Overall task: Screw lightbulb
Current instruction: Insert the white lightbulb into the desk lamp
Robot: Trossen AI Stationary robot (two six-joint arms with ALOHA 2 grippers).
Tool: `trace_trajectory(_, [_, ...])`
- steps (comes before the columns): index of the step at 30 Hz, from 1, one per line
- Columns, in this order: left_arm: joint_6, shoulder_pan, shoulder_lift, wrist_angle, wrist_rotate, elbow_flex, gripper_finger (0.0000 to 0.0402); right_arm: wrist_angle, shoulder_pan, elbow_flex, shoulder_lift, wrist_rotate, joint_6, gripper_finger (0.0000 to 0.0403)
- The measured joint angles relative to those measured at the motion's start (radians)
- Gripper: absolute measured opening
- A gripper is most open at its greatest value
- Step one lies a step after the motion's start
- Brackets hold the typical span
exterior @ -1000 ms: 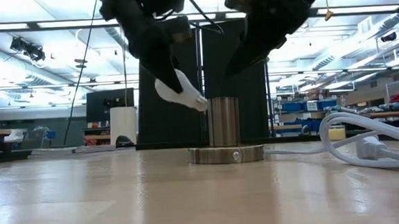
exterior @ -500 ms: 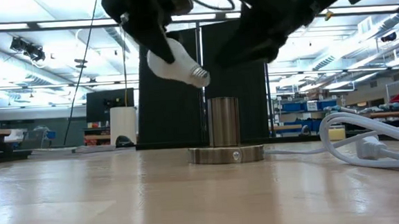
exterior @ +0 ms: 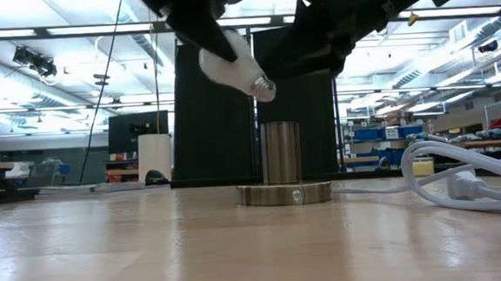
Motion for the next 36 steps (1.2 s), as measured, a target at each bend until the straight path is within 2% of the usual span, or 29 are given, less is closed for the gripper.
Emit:
trace_trajectory(6, [0.02,0.0,0.0,0.084,0.0,0.0,0.0283,-0.018,-0.001,-0.001,0.0,0.001,-0.014,0.0213])
trace_trajectory(12, [0.016,0.0,0.0,0.045,0.0,0.002,0.0283,-0.103,0.008,0.009,-0.062,0.017,-0.003,0.0213])
trace_trajectory(17, [0.0,-0.012,0.0,0.062,0.033,0.002,0.0283,-0.195,0.01,0.022,-0.08,-0.096,0.061,0.0213])
trace_trajectory(21, [-0.001,-0.023,0.008,0.1,0.049,-0.003,0.0283,-0.252,0.03,0.021,-0.031,-0.175,0.144,0.0213])
trace_trajectory(27, [-0.005,-0.048,0.016,0.186,0.051,-0.008,0.0283,-0.241,0.101,0.022,0.05,-0.094,0.192,0.0213])
trace_trajectory(36, [-0.008,-0.047,0.09,0.2,0.051,-0.009,0.0283,-0.181,0.105,0.022,0.136,-0.023,0.245,0.0213])
